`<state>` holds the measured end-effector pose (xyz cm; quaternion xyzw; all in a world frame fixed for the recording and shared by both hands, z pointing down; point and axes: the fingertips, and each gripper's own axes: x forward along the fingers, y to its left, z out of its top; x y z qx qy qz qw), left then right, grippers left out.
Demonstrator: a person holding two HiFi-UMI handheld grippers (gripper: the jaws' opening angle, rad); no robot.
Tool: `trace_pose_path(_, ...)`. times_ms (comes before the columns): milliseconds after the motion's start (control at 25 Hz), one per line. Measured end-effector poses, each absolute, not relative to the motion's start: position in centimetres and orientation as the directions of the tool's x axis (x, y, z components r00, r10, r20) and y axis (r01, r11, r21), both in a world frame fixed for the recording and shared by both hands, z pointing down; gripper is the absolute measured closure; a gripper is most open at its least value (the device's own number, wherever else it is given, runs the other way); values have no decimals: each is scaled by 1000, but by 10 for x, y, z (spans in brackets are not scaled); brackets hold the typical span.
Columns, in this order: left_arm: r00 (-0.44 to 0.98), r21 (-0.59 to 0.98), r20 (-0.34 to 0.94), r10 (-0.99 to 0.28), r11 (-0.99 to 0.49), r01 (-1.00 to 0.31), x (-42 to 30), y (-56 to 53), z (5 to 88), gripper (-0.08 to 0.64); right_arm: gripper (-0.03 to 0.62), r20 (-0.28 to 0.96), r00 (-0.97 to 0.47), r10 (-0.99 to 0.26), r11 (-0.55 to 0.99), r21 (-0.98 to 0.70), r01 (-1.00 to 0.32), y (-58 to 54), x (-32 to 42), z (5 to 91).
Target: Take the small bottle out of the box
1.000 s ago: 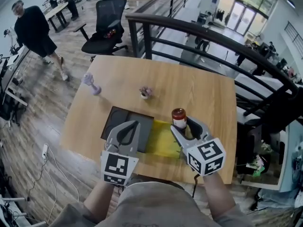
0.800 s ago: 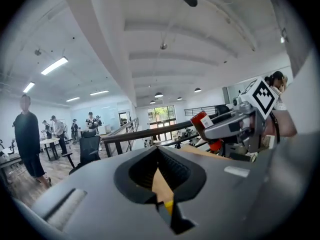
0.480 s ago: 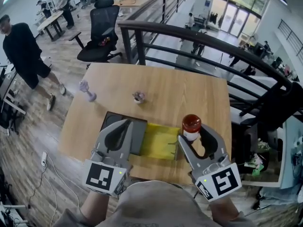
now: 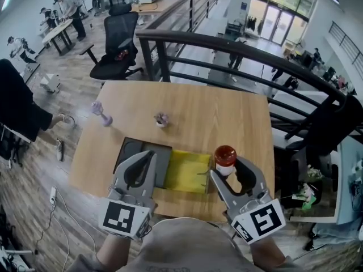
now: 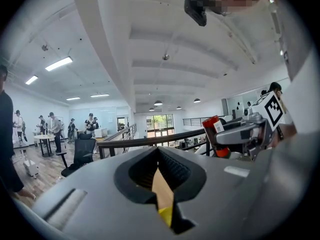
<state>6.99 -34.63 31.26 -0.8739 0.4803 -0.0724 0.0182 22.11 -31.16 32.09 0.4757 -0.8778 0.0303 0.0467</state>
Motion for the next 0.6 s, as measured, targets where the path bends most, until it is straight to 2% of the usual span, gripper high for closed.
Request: trace_pose_path(600, 515, -122, 139, -846, -531, -839, 79, -339, 317, 560, 373, 124, -553, -824, 556, -12, -831, -310, 234, 324)
